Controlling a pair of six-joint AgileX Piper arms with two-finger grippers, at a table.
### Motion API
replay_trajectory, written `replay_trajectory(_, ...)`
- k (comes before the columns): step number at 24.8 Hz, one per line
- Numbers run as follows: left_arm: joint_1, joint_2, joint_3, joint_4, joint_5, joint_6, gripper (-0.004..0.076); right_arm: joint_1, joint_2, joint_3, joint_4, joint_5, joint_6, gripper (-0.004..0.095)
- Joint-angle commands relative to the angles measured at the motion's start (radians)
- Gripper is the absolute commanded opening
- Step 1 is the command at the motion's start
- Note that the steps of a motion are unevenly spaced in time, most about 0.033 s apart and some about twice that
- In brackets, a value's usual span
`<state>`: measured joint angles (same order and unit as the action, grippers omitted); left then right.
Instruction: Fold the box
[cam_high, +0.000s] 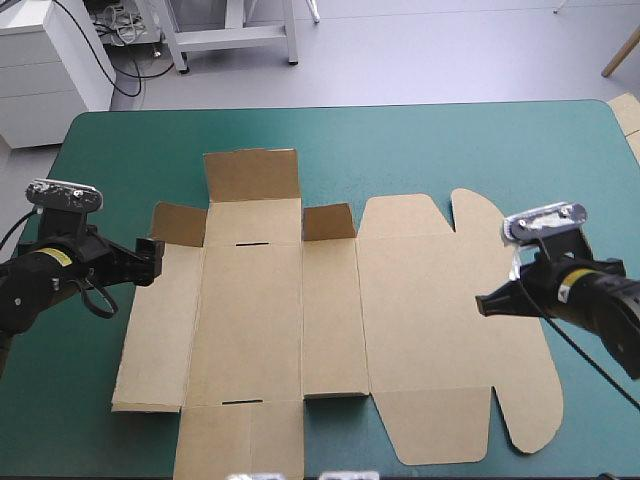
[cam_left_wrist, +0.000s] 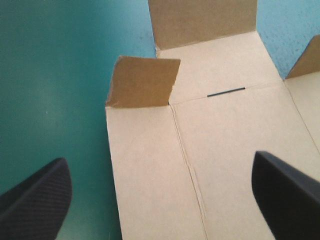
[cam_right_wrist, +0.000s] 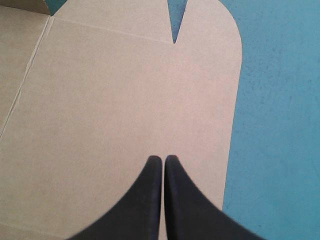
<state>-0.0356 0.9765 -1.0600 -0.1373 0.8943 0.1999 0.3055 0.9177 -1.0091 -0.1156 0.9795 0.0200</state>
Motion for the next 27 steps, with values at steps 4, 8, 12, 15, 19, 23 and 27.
replay_trajectory(4, 0.05, 0.082, -0.036, 0.018, 0.216, -0.031, 0.0692, -0.005, -0.258, 0.087, 0.005, -0.022, 0.019, -0.0002)
replay_trajectory(8, 0.305, 0.164, -0.008, -0.196, 0.303, 0.106, 0.0692, -0.005, -0.316, 0.122, 0.043, -0.009, 0.015, -0.0002)
replay_trajectory(12, 0.466, 0.207, 0.03, -0.343, 0.347, 0.188, 0.0692, -0.005, -0.331, 0.157, 0.053, 0.004, 0.015, -0.0002)
replay_trajectory(15, 0.515, 0.241, 0.06, -0.35, 0.37, 0.19, 0.0692, -0.005, -0.347, 0.175, 0.084, 0.005, 0.005, -0.0002)
replay_trajectory(19, 0.524, 0.258, 0.163, -0.352, 0.381, 0.21, 0.0692, -0.005, -0.395, 0.198, 0.121, -0.018, -0.012, -0.0002)
replay_trajectory(23, 0.52, 0.258, 0.279, -0.37, 0.359, 0.241, 0.0692, -0.005, -0.427, 0.218, 0.121, -0.017, -0.02, -0.0002)
replay_trajectory(27, 0.52, 0.258, 0.324, -0.435, 0.37, 0.283, 0.0692, -0.003, -0.446, 0.223, 0.123, -0.01, -0.026, -0.0002)
